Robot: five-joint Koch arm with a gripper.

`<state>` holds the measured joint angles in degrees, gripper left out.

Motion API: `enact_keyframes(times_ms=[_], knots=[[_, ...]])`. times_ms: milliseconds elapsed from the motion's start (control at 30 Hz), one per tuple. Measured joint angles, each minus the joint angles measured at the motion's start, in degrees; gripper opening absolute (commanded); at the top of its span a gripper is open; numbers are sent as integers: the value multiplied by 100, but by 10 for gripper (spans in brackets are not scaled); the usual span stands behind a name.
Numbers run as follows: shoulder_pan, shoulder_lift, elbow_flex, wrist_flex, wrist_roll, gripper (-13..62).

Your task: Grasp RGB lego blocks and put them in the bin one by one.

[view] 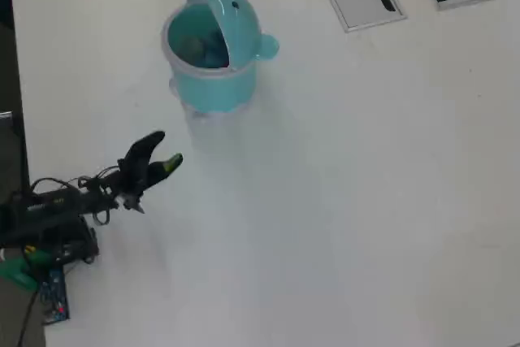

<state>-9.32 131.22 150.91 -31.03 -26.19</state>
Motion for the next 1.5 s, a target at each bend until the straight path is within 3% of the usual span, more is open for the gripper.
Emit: enact_keyframes(times_ms=[667,1100,1500], knots=[[677,0,2399,-1767,773,325],[1125,0,2646,-1784,1415,359],[993,0,2646,598,1529,354]])
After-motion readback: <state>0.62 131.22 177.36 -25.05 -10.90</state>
